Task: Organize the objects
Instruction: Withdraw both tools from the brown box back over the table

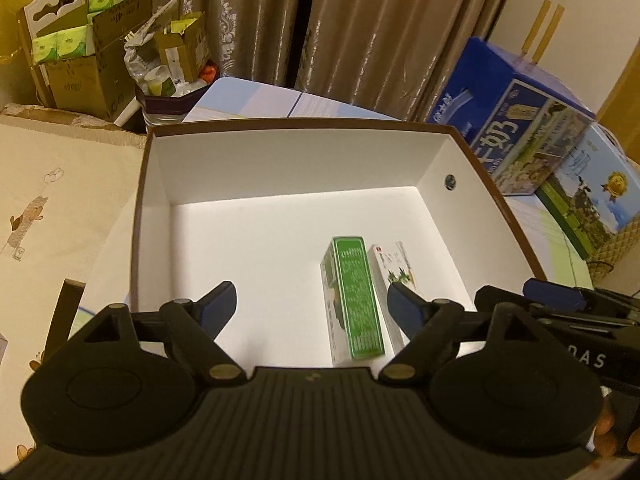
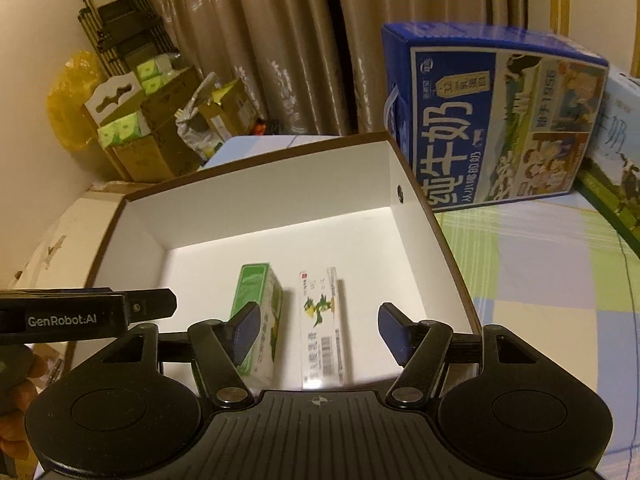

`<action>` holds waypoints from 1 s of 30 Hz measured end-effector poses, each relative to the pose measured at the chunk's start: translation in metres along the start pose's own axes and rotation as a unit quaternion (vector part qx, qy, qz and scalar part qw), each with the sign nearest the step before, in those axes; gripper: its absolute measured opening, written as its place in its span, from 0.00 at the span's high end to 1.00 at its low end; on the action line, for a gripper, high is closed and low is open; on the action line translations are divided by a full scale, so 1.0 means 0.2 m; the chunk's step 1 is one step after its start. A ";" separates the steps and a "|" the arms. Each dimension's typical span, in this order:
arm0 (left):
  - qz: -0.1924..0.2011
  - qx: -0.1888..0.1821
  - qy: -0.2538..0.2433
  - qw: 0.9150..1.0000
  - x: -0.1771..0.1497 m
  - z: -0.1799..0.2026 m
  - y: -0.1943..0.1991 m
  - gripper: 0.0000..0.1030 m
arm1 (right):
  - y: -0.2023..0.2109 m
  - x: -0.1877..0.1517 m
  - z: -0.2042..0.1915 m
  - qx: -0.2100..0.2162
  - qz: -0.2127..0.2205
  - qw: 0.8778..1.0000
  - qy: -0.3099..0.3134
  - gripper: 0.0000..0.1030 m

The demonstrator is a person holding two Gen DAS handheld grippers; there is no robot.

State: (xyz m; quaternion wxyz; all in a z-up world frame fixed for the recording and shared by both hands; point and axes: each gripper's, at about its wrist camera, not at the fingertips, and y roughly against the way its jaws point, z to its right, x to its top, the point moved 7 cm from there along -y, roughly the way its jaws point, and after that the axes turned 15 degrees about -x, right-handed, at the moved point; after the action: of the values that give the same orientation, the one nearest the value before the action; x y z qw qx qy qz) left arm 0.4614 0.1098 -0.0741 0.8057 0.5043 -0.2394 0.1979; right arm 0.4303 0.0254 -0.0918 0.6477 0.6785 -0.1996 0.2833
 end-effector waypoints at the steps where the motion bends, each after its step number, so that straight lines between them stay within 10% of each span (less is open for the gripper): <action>1: 0.001 -0.001 -0.002 1.000 -0.01 0.01 0.03 0.23 | 0.03 -0.01 0.00 0.001 0.003 1.000 -0.001 0.39; 30: -0.003 0.013 -0.021 1.000 -0.63 0.33 0.61 0.19 | 0.71 -0.52 0.25 0.045 0.027 0.998 -0.032 0.39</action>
State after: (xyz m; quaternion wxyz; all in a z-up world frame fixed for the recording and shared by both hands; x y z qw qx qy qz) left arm 0.2793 0.0910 -0.0361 0.7945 0.5192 -0.2528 0.1880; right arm 0.2666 -0.0462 -0.0494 0.6015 0.7102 -0.2259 0.2878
